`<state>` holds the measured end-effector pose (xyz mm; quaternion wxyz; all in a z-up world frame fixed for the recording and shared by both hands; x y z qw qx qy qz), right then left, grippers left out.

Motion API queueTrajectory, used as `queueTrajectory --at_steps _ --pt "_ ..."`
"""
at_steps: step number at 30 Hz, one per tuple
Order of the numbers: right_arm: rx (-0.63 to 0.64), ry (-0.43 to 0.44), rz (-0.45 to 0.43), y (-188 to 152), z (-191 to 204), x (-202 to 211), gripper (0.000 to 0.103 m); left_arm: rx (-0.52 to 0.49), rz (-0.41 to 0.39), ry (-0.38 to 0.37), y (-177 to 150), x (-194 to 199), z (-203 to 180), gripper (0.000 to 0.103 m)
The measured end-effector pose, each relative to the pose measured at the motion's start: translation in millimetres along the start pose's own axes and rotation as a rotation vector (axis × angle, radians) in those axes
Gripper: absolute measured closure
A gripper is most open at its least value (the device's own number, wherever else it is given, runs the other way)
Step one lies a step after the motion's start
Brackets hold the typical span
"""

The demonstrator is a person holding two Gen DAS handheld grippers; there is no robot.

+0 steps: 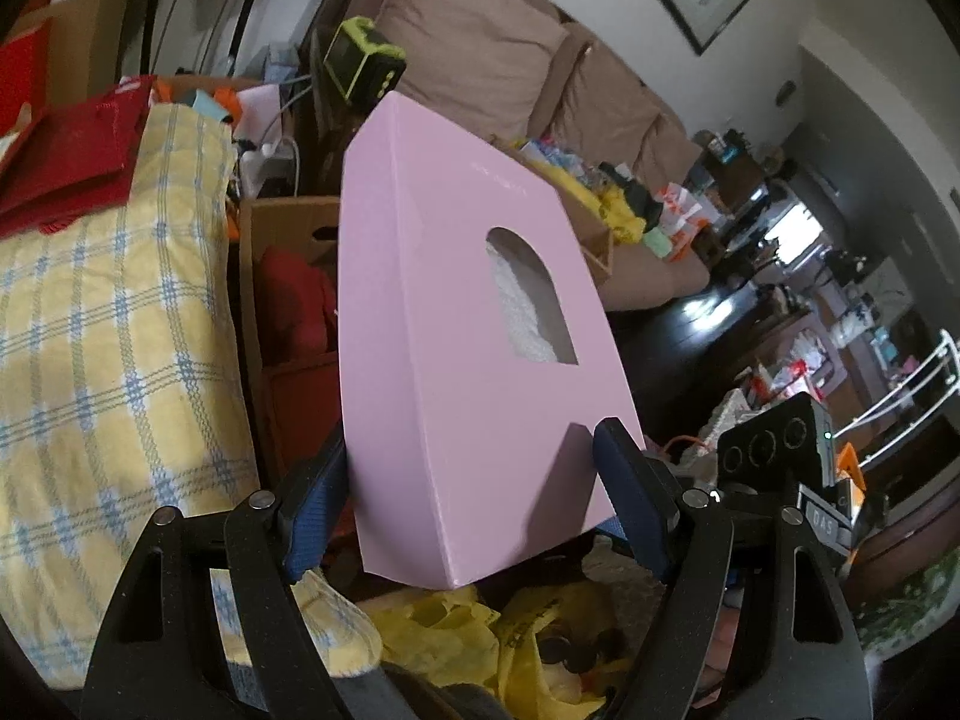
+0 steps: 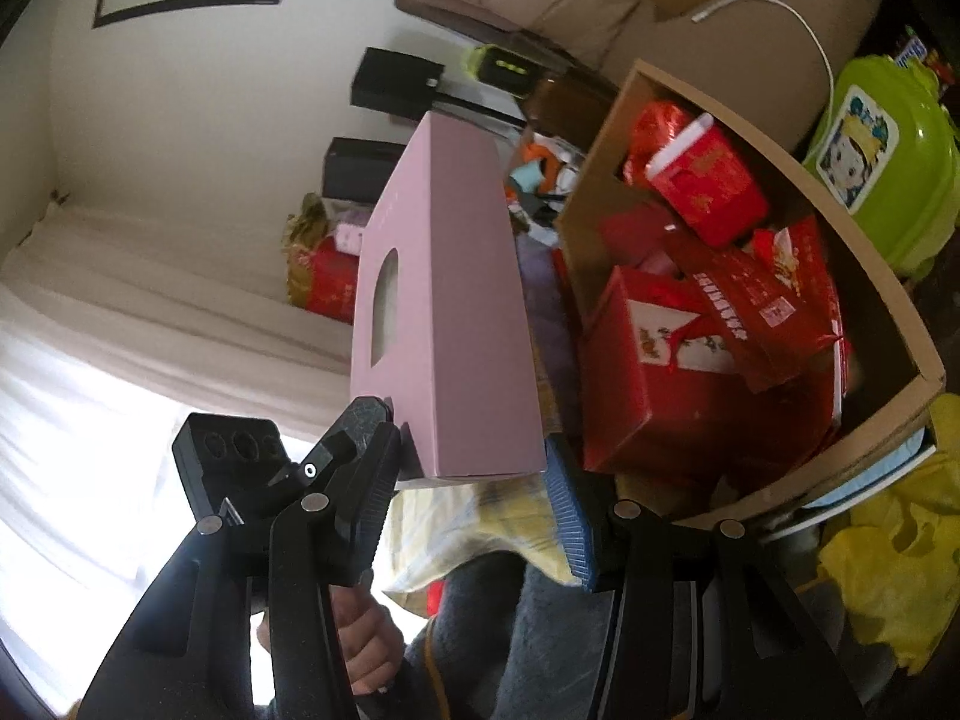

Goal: Organize objects
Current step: 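Carry the pink tissue box with both tools over the cardboard box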

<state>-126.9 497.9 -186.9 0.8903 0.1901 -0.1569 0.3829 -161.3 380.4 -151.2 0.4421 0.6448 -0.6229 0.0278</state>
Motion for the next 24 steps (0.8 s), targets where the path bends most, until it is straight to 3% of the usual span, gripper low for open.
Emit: queueTrajectory --at_steps 4,9,15,24 --pt "-0.076 0.009 0.000 11.4 -17.0 -18.1 0.053 0.012 0.013 0.028 5.7 -15.1 17.0 0.026" --pt "-0.060 -0.056 0.006 20.7 -26.4 -24.2 0.053 0.063 0.053 -0.026 7.6 -37.0 27.4 0.026" --pt "-0.072 -0.106 0.012 35.6 -42.2 -28.5 0.053 0.111 0.055 -0.030 14.7 -60.2 39.1 0.026" --pt "-0.145 -0.022 0.056 55.3 -60.8 -60.2 0.053 0.097 0.042 0.056 35.6 -77.7 62.3 0.027"
Point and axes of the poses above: each gripper's, at about its wrist camera, not at the fingertips, and x roughly against the way its jaws point, z to its left, y to its top, the point moved 10 cm from there along -x, roughly the way its jaws point, and after that the axes turned 9 degrees about -y, right-handed, at the moved point
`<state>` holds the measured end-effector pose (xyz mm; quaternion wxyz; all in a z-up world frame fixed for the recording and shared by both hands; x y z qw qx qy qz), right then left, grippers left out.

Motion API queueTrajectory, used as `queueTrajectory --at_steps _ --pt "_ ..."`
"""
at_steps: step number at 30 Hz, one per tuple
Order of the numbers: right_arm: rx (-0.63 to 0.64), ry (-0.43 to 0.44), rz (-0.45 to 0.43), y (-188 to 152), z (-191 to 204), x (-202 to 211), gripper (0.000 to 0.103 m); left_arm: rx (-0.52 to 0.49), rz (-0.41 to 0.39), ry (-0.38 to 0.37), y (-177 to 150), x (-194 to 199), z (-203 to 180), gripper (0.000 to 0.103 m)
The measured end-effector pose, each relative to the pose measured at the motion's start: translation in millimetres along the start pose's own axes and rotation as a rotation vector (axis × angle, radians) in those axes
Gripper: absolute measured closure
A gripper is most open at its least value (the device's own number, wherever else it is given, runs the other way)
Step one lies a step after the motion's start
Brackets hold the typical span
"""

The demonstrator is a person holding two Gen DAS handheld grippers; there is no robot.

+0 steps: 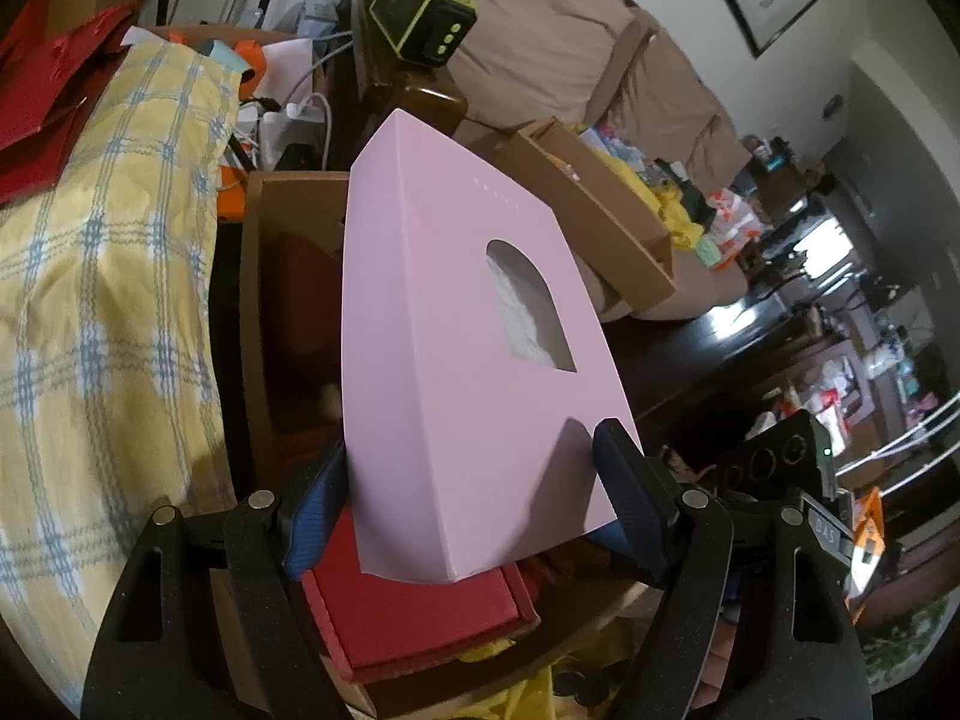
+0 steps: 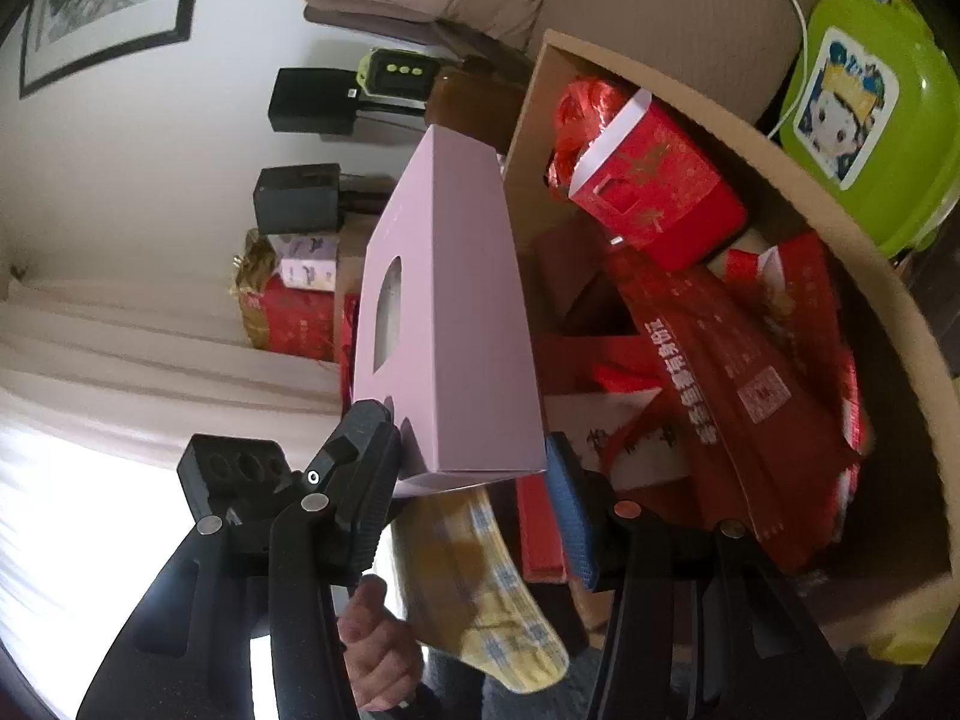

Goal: Organize objects
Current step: 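Carry the pink tissue box with both tools over the cardboard box, then lower the pink tissue box into the cardboard box and open both tools, then move both tools to the red paper gift bag on the tablecloth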

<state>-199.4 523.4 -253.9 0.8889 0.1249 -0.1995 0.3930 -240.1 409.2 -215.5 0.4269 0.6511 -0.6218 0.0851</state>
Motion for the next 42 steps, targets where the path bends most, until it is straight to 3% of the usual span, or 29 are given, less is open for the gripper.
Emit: queueTrajectory --at_steps 9,18,23,25,27,32,35,42 --pt "-0.081 0.001 -0.035 24.8 -26.0 -8.3 0.053 0.083 0.066 0.082 -0.6 -30.0 13.7 0.025" --pt "-0.046 -0.059 -0.105 39.7 -28.5 -10.4 0.052 0.182 0.096 0.069 -2.7 -39.4 21.9 0.019" --pt "0.001 -0.120 -0.132 36.3 -28.1 1.8 0.050 0.154 0.026 -0.004 5.8 4.2 1.9 0.006" --pt "0.029 -0.156 -0.139 32.6 -26.1 8.4 0.043 0.139 -0.012 -0.030 9.5 24.2 -6.0 0.003" --pt "0.030 -0.201 -0.127 25.2 -24.6 13.2 0.037 0.124 -0.044 -0.051 12.4 43.7 -13.3 0.003" --pt "0.046 -0.368 -0.086 5.9 -25.2 15.8 0.038 0.083 -0.082 -0.038 19.8 81.0 -19.2 0.003" --pt "0.080 -0.380 -0.108 0.5 -17.3 24.8 0.038 0.063 -0.109 0.010 21.2 109.0 -8.8 0.003" --pt "0.143 -0.322 -0.162 -8.6 16.5 41.4 0.038 0.025 -0.195 0.237 29.0 184.0 43.8 0.003"
Point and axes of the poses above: each gripper's, at about its wrist camera, not at the fingertips, and x roughly against the way its jaws point, z to its left, y to its top, the point moved 10 cm from there along -x, roughly the way its jaws point, and after that the axes turned 9 degrees about -y, right-handed, at the moved point
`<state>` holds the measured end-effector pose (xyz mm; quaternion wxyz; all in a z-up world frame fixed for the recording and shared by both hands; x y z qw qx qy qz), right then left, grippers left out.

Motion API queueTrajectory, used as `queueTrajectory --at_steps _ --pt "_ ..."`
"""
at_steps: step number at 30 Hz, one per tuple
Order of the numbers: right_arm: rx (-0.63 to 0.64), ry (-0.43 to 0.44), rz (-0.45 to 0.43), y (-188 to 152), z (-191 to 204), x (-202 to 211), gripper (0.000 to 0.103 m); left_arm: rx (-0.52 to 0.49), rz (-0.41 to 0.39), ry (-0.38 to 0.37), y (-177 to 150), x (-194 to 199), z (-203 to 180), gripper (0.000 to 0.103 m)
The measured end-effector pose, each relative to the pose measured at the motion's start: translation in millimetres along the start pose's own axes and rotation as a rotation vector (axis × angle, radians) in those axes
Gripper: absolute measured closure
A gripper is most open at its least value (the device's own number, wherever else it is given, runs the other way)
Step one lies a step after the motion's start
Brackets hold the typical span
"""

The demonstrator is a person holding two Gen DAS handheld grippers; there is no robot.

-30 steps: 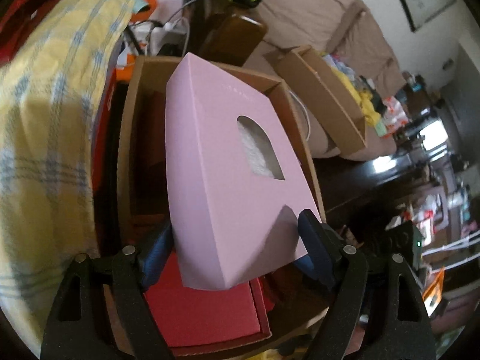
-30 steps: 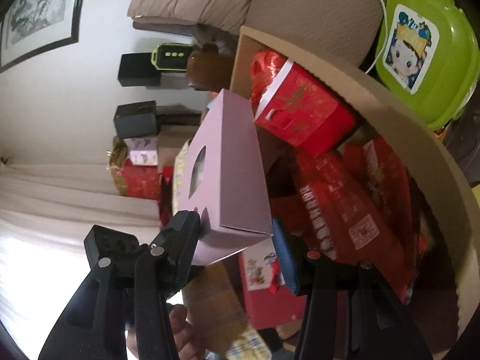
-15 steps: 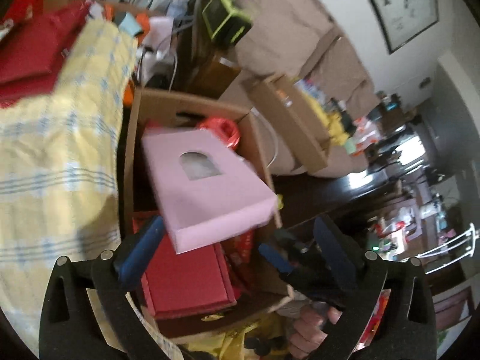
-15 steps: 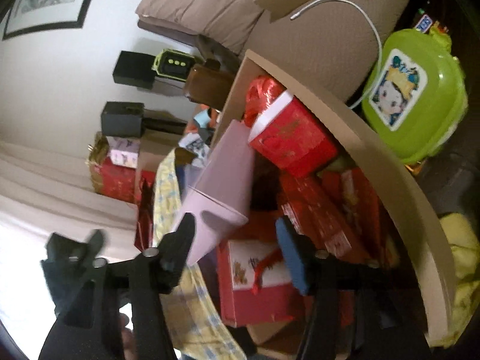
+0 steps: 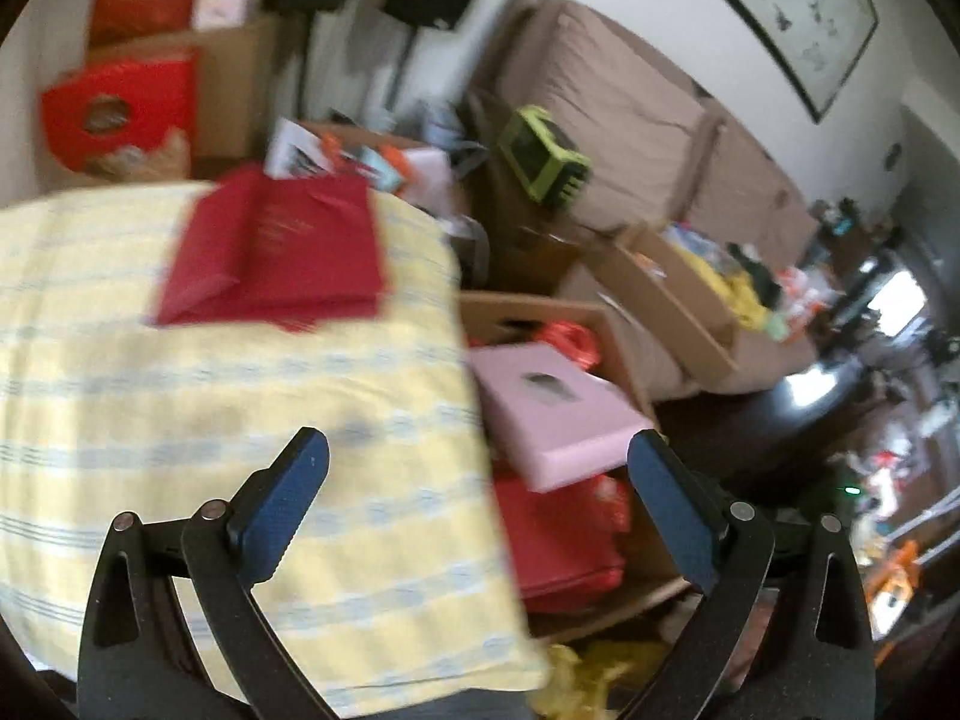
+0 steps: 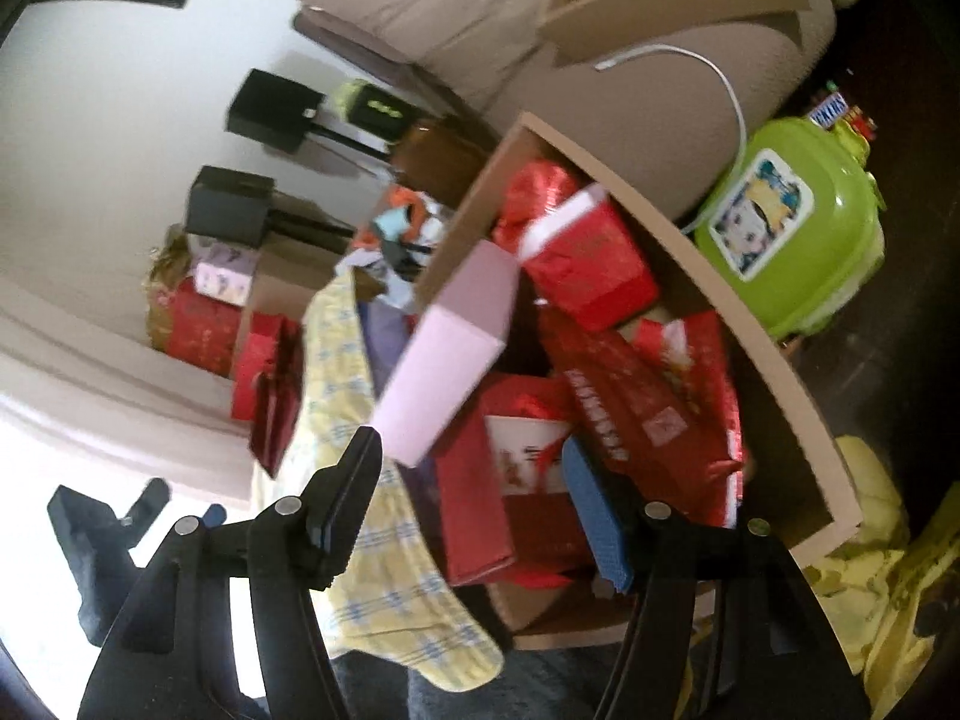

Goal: Organize objects
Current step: 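Move both tools to the red paper gift bag on the tablecloth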

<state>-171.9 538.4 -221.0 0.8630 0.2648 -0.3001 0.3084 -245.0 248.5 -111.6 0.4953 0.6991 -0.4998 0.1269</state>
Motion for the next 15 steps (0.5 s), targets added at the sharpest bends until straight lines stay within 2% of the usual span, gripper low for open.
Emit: queueTrajectory --at_steps 5,11,15 --pt "0.042 0.088 0.041 -15.1 36.7 4.0 0.038 0.081 -0.055 0.040 15.0 35.7 49.0 0.003" --pt "0.159 0.126 0.051 -40.2 86.0 11.8 0.034 0.163 -0.131 0.139 24.1 65.8 117.6 0.003" --pt "0.231 0.233 0.098 -71.0 135.1 6.4 0.029 0.195 -0.113 0.155 14.0 61.4 152.7 0.003"
Point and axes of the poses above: each gripper's, at about its wrist camera, not at the fingertips, and x roughly against the way its jaws point, z to its left, y to its top, the point moved 10 cm from there along -x, roughly the way its jaws point, and after that the axes turned 9 degrees about -y, right-handed, at the moved point
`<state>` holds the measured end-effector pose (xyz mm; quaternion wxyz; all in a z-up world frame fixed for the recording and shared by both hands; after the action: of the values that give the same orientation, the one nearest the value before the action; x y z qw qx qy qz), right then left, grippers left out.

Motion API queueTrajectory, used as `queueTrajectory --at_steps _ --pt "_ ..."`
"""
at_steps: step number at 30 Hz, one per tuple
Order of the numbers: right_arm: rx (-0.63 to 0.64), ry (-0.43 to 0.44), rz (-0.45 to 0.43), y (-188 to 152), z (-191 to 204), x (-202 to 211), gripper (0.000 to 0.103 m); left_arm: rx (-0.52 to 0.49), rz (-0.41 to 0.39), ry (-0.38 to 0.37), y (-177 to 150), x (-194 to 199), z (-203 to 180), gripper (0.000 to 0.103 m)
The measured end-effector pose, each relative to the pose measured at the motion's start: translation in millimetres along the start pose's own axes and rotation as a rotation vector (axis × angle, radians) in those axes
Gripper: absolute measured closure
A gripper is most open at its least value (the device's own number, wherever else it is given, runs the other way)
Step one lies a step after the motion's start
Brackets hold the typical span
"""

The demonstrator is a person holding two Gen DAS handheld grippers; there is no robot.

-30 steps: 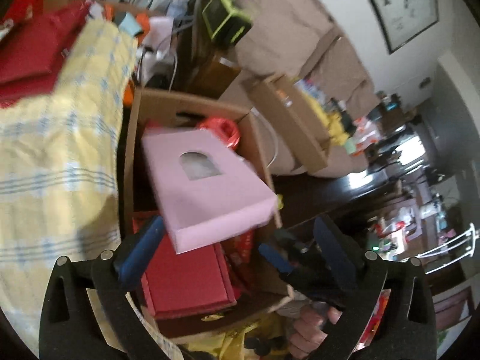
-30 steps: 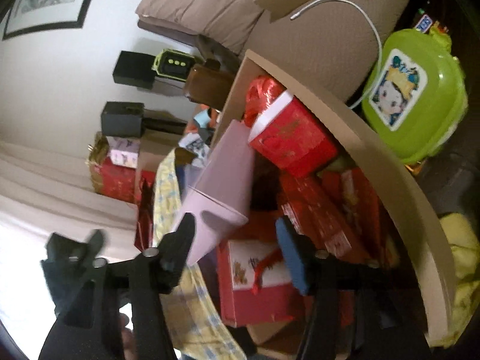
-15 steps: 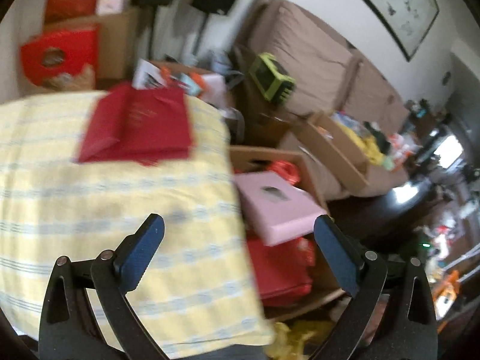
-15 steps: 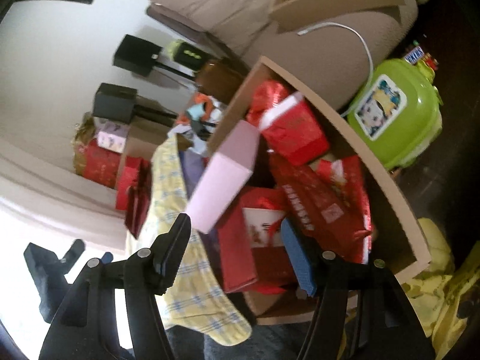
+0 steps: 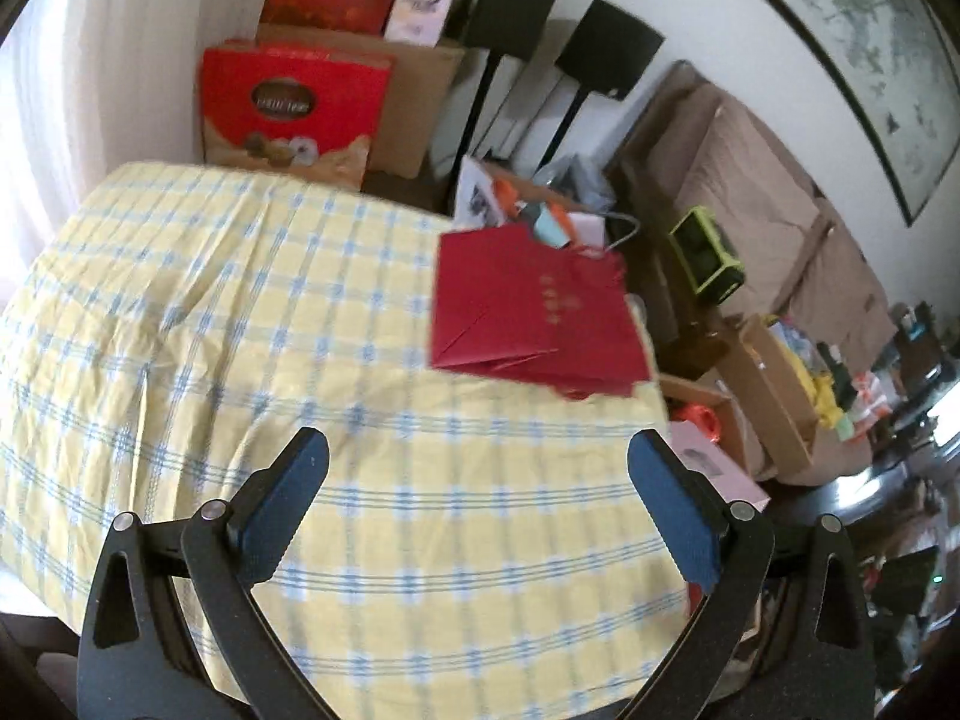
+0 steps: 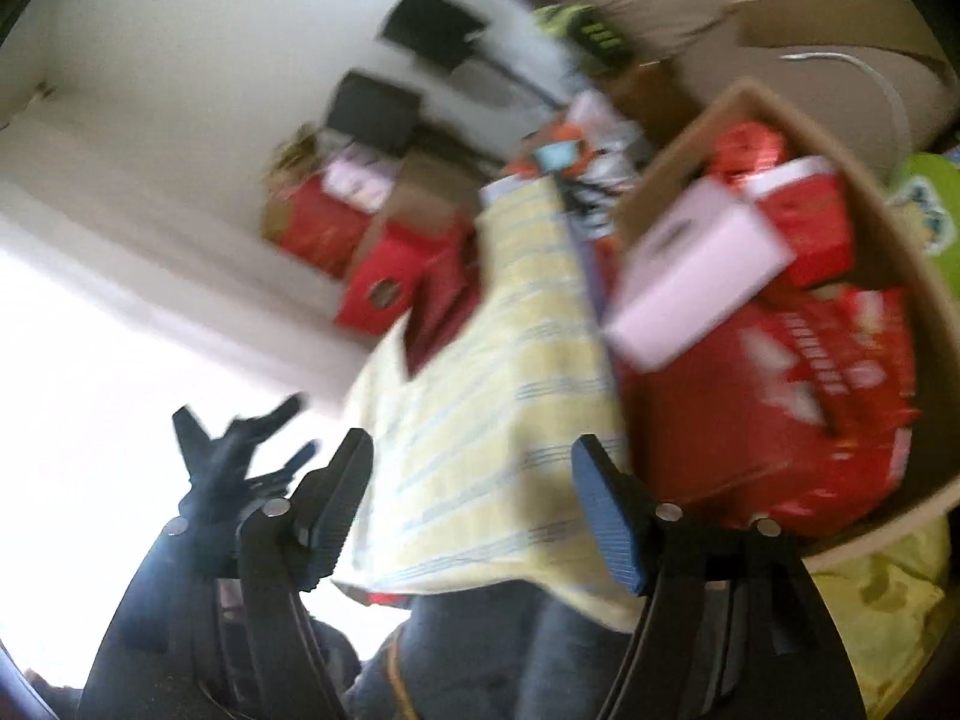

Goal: Organize objects
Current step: 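Move both tools to the red paper gift bag on the tablecloth, then close the right tool on the edge of the red paper bag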

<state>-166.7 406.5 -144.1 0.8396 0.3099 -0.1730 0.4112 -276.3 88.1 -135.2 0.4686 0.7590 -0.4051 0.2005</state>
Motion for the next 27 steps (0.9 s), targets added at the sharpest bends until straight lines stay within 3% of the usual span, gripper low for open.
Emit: queueTrajectory --at_steps 4,8,13,16,23,26,27 --pt "0.046 0.007 0.034 -6.6 33.5 -37.9 0.029 0.024 0.014 -0.004 -0.3 -10.1 21.2 0.003" --pt "0.114 -0.127 0.080 5.4 43.7 -91.1 0.029 -0.034 0.004 -0.044 27.7 -27.0 10.0 0.003" --pt "0.142 -0.230 0.081 48.3 49.3 -142.5 0.029 -0.177 0.060 0.044 53.7 -76.6 0.7 0.003" --pt "0.157 -0.282 0.067 72.6 48.5 -166.7 0.030 -0.190 0.073 0.064 61.0 -109.4 4.6 0.003" --pt "0.185 -0.406 0.093 100.0 30.8 -226.2 0.042 -0.080 0.117 -0.012 64.7 -148.0 14.4 0.003" --pt "0.185 -0.384 0.102 94.4 30.2 -235.9 0.046 -0.069 0.121 -0.110 57.3 -135.0 3.5 0.003" --pt "0.203 -0.375 0.092 91.9 33.8 -235.9 0.053 -0.077 0.116 -0.122 56.6 -131.9 0.3 0.002"
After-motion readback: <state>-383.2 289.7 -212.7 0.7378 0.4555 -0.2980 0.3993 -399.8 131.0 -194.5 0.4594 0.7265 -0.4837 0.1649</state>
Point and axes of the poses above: each gripper's, at about its wrist camera, not at the fingertips, and x roughly against the way its jaws point, z to its left, y to its top, the point moved 10 cm from there along -x, roughly the way its jaws point, and after that the axes turned 9 degrees about -y, right-handed, at the moved point
